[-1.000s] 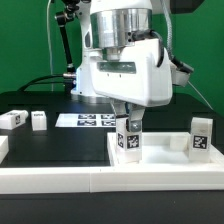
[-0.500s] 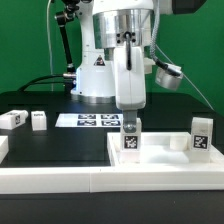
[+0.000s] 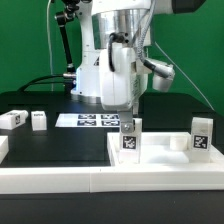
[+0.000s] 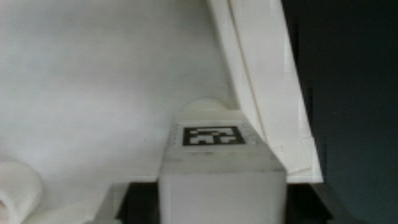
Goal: Assemble square table
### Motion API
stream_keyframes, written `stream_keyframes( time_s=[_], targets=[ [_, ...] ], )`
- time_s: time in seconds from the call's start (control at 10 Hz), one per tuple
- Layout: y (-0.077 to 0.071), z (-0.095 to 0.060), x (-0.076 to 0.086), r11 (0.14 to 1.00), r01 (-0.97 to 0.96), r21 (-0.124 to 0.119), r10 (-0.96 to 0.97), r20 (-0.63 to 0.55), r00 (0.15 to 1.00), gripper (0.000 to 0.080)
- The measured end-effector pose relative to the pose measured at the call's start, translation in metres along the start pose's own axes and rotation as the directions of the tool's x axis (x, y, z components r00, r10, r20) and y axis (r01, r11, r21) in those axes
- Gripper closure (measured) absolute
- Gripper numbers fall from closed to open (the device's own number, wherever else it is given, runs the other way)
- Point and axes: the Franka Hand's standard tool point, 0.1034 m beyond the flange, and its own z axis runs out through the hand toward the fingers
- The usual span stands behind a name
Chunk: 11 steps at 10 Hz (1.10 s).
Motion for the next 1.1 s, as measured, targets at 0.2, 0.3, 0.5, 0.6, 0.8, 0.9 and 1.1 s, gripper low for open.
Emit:
stream_keyframes(
  time_s=[0.2,0.3,0.5,0.6,0.8,0.9,1.1],
  targets=[
    [-0.0003,-0.0005,-0.0007,0.997,0.072,0.000,-0.072,0.001,0.997,0.0254],
    [-0.0002,-0.0006,-0.0016,0.993,0.116,-0.002,-0.116,0.002,0.993,0.0171],
    [0.0007,-0.0003,-0.0048,0.941,0.340,-0.004,-0.340,0.003,0.941,0.0156],
    [0.0001,-0.0009,-0.0060,0.896,0.445,-0.002,-0.445,0.005,0.896,0.0151],
    [0.0003,-0.0014,-0.0100,0.827,0.562,-0.003,-0.562,0.008,0.827,0.0150],
    [0.0000,-0.0013,-0.0085,0.770,0.638,-0.002,-0.638,0.008,0.770,0.0150],
    [-0.0002,-0.0013,-0.0081,0.661,0.750,-0.001,-0.750,0.008,0.661,0.0150]
  ],
)
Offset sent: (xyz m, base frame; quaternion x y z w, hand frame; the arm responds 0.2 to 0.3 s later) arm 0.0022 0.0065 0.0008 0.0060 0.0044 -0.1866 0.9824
